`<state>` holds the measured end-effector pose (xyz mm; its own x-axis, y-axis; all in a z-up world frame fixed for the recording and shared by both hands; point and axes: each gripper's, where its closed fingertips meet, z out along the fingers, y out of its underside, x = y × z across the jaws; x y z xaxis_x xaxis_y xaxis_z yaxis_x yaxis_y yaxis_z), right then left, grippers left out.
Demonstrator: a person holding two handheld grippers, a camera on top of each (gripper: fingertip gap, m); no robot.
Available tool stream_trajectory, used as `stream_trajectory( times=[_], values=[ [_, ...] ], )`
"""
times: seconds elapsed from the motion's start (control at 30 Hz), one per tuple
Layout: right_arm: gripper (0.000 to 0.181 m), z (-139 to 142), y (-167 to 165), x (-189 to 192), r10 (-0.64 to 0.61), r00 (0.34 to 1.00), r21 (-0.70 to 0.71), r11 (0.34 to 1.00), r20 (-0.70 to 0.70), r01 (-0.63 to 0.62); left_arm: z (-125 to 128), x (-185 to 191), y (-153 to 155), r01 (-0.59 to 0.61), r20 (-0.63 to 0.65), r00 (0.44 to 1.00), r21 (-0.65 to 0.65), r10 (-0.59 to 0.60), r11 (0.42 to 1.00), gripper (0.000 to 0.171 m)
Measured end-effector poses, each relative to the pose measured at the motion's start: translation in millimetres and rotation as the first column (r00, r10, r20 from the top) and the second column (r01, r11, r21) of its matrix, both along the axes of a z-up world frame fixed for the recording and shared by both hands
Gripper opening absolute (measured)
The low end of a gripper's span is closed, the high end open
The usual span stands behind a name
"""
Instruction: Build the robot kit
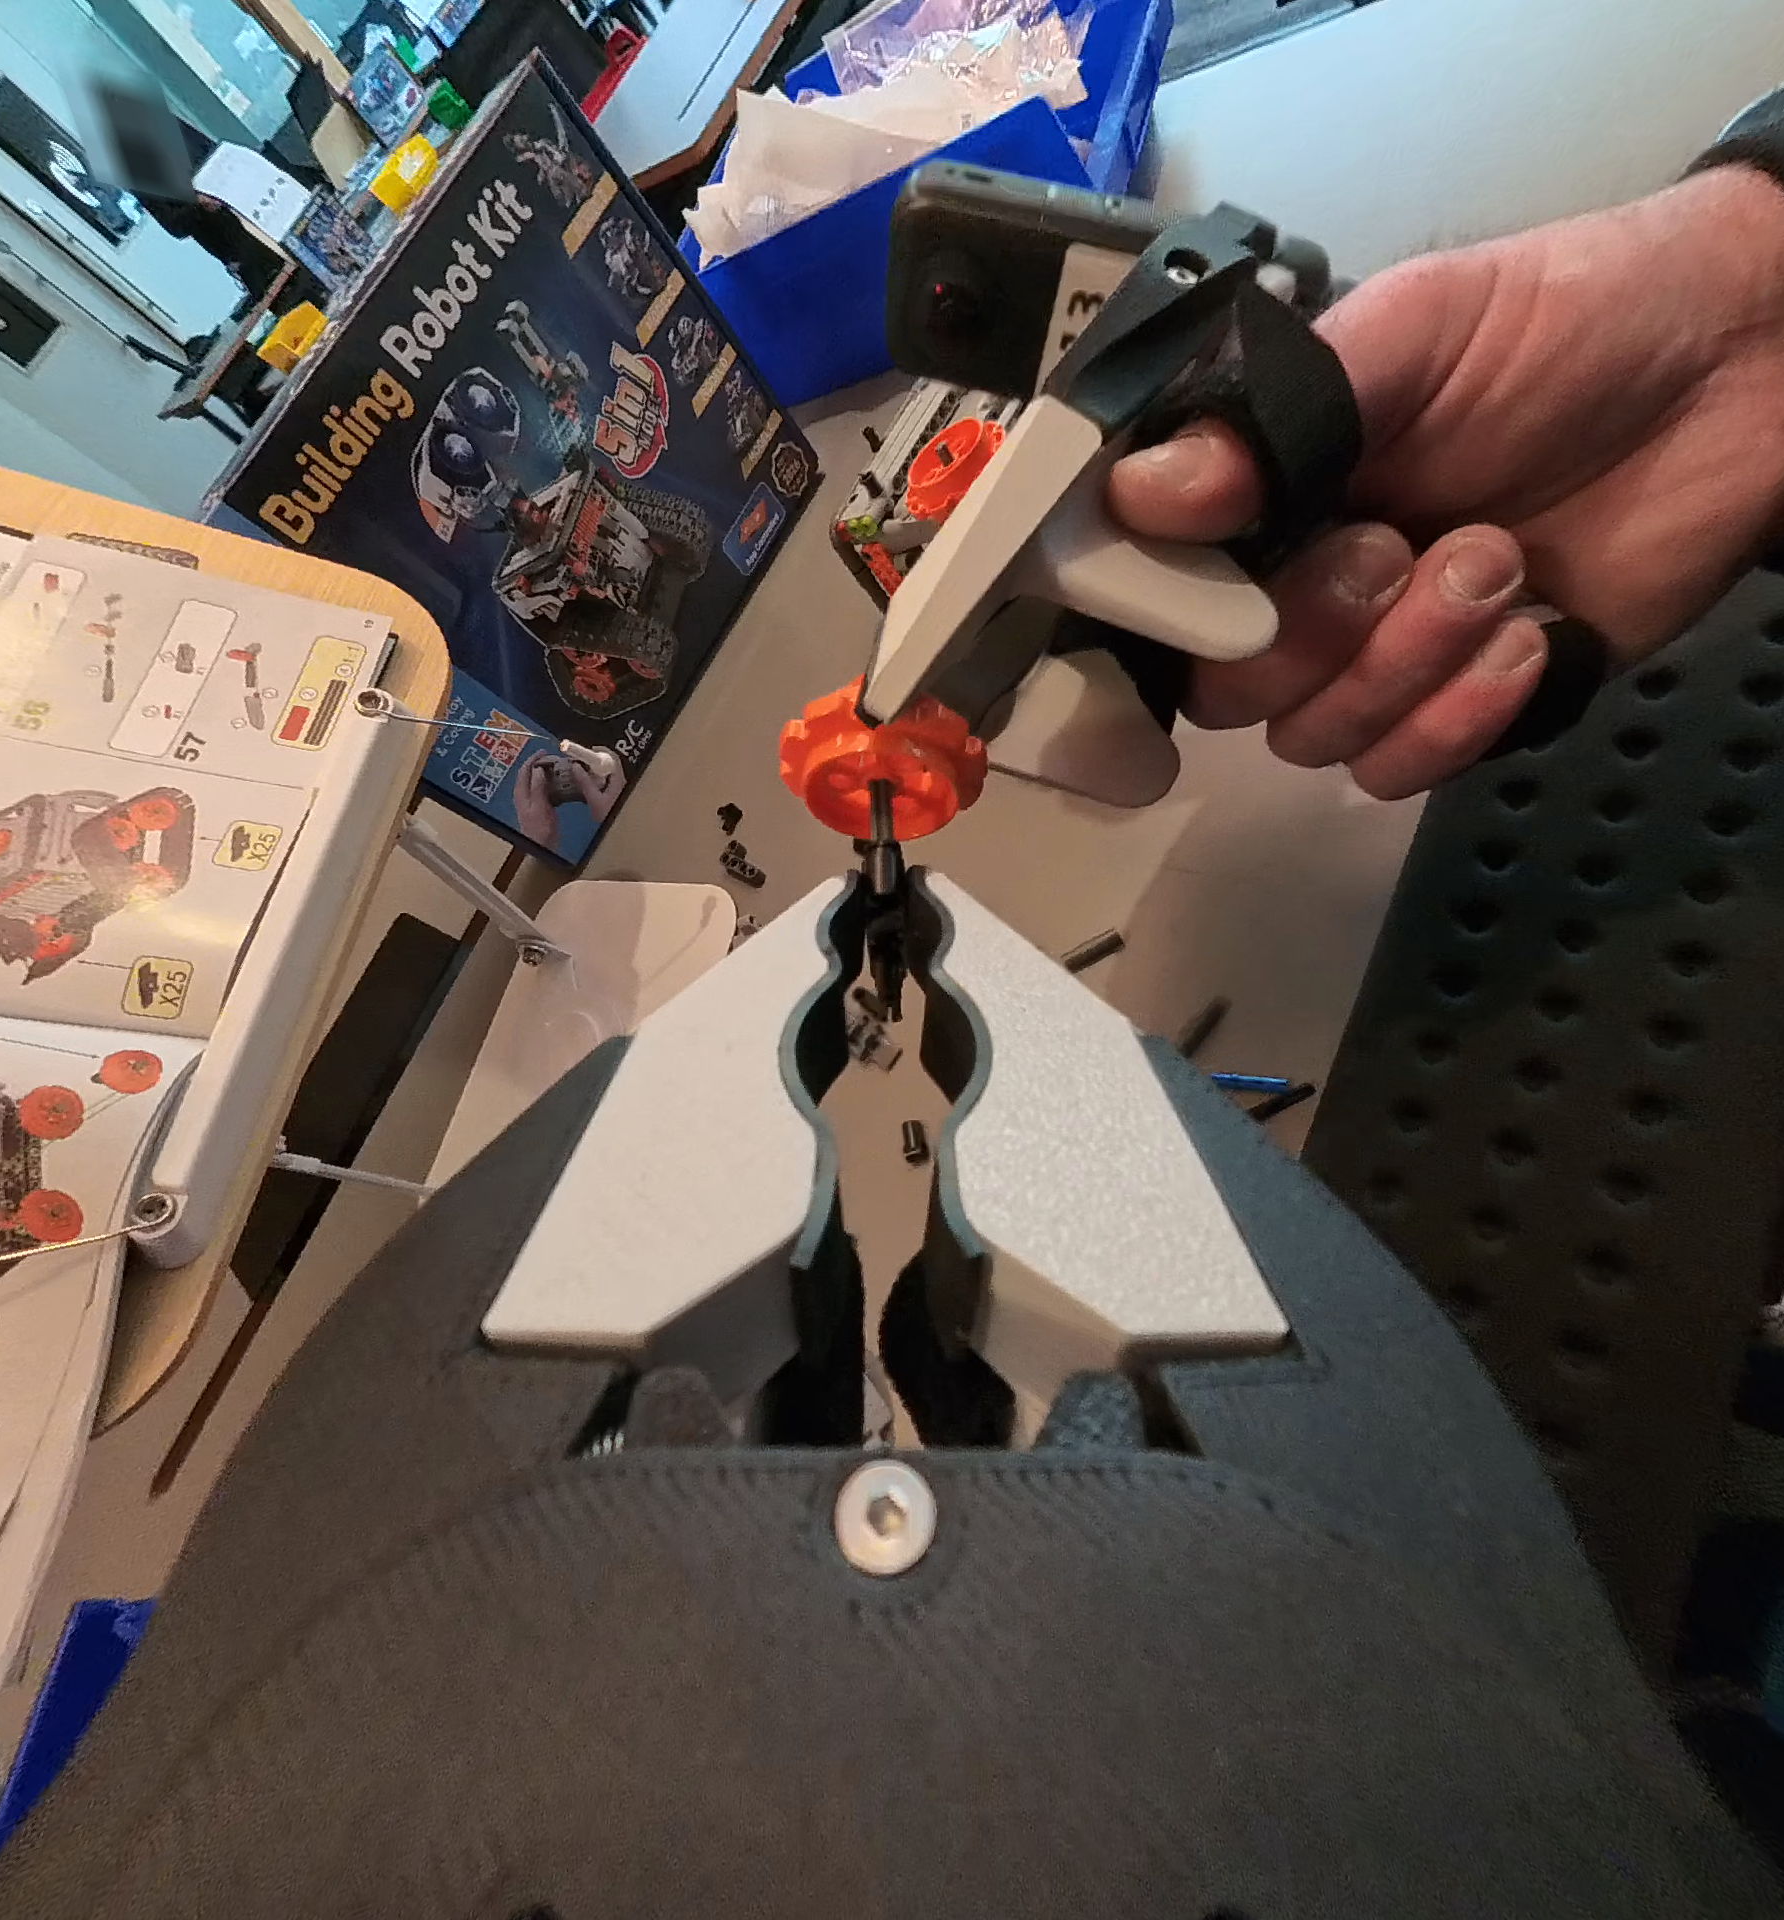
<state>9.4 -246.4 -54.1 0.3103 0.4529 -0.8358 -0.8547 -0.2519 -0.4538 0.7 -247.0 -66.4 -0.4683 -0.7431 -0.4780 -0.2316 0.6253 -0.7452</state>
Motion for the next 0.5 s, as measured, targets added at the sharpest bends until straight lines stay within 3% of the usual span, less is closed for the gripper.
stream_trajectory(
  times=[0.27,0.5],
  values=[
    [0.040,0,-2,-6,0.032,0.999,-0.004,0.999,0.024,-0.031,-2,-4,-1,0.037,0.038,0.999,0.046,-0.038,0.998,0.005],
    [0.040,-6,1,-13,0.062,0.989,-0.065,0.996,0.137,-0.054,-8,-8,1,0.064,0.032,0.997,0.087,-0.067,0.994,0.005]
  ],
)
